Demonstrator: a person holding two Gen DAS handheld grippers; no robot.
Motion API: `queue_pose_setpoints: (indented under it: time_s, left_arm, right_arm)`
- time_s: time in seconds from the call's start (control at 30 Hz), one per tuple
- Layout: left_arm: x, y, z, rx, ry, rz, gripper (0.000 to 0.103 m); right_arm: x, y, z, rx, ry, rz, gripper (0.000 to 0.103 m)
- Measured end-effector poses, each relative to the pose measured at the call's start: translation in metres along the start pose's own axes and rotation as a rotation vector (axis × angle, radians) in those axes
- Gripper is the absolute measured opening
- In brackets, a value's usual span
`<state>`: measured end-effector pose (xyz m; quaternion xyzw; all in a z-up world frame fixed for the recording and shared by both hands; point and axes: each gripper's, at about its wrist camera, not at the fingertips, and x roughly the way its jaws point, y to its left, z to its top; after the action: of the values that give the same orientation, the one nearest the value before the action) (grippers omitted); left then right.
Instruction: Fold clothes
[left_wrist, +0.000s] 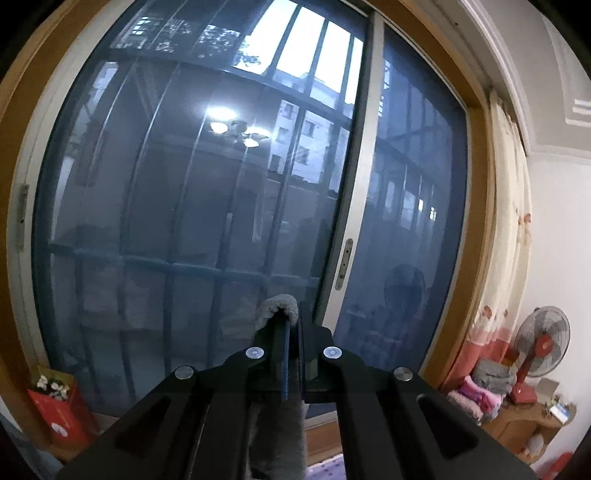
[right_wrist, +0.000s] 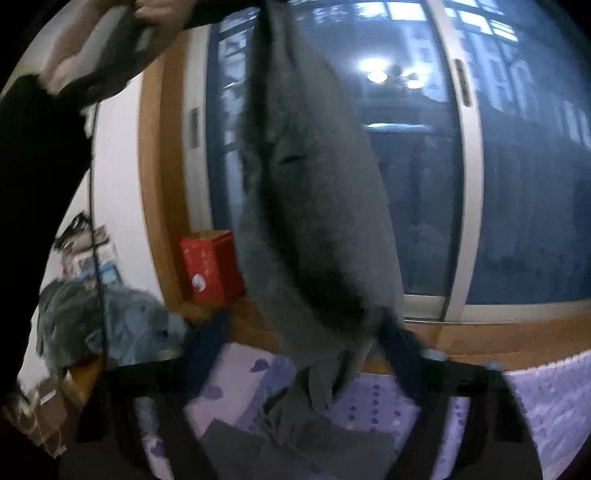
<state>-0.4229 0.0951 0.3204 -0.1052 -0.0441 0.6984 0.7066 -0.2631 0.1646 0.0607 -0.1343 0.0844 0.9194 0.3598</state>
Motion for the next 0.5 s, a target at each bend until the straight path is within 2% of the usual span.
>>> queue_pose_setpoints:
  time_s: [0.03, 0.13, 0.27, 0.4, 0.5]
  left_arm:
    - [0.004, 0.002, 0.001, -0.001, 0.005, -0.010, 0.002]
    - [0.015, 0.011, 0.001, -0.004, 0.017, -0.035, 0.002]
    - [0.019, 0.024, -0.001, -0.012, 0.026, -0.052, 0.002]
    - [0.028, 0.030, -0.006, -0.027, 0.048, -0.127, 0.002]
    - [0.046, 0.006, -0.022, 0.018, 0.071, -0.209, 0.002]
  right_arm:
    - [0.006, -0.005, 0.001, 0.011, 0.007, -0.041, 0.007]
    - [0.013, -0.017, 0.002, 0.099, 0.019, -0.054, 0.007]
    - [0.011, -0.017, 0.003, 0.111, 0.014, -0.090, 0.006]
    - [-0.015, -0.021, -0.002, 0.144, 0.010, -0.076, 0.006]
    - [-0.052, -0.040, -0.008, 0.219, 0.006, -0.039, 0.006]
